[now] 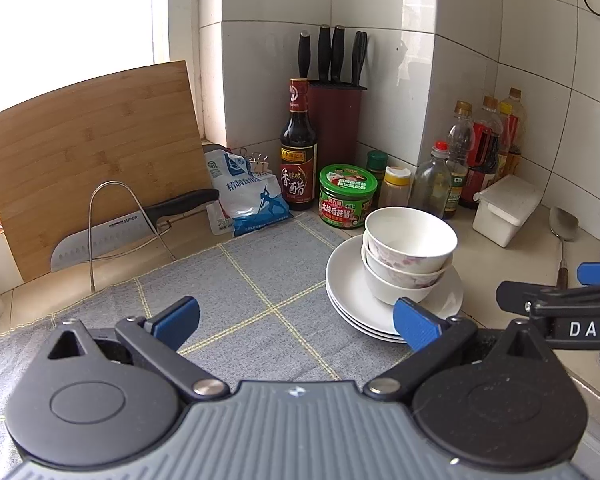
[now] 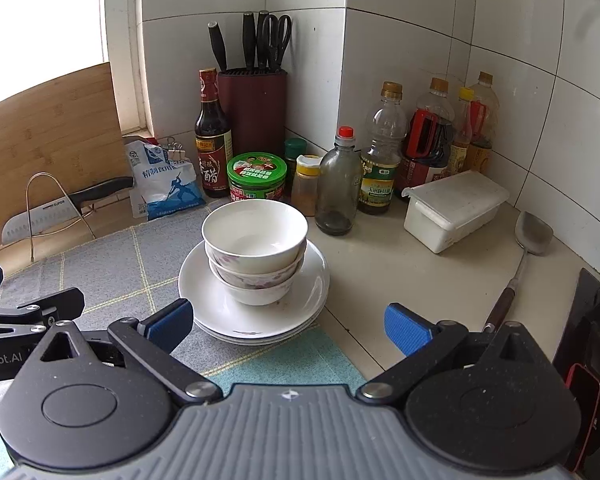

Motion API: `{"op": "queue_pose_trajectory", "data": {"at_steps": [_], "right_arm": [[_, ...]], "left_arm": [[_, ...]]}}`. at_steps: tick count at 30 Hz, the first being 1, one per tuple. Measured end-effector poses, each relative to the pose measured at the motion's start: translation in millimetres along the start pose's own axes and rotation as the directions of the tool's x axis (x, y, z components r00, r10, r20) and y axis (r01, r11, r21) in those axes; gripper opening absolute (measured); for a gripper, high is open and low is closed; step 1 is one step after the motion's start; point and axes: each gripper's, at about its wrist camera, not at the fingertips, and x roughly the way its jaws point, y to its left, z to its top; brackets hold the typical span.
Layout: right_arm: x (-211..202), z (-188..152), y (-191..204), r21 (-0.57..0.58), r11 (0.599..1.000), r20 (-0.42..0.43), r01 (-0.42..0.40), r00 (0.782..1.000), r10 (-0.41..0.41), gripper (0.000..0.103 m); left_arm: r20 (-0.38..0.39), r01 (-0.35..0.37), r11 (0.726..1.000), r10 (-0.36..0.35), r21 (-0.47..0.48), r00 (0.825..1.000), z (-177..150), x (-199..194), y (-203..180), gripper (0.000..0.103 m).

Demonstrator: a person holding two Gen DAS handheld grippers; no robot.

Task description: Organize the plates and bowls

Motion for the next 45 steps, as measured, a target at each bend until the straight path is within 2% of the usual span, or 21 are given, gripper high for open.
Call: {"op": "queue_pose_trajectory", "data": {"at_steps": [45], "right_arm": [[-3,6,7,-0.012,1.0,0.034,0.0,0.999,0.0,0.103]], "left_arm": [[0.025,0.007,1.0,-0.006,-0.012,1.0,13,3,5,0.103]]}}
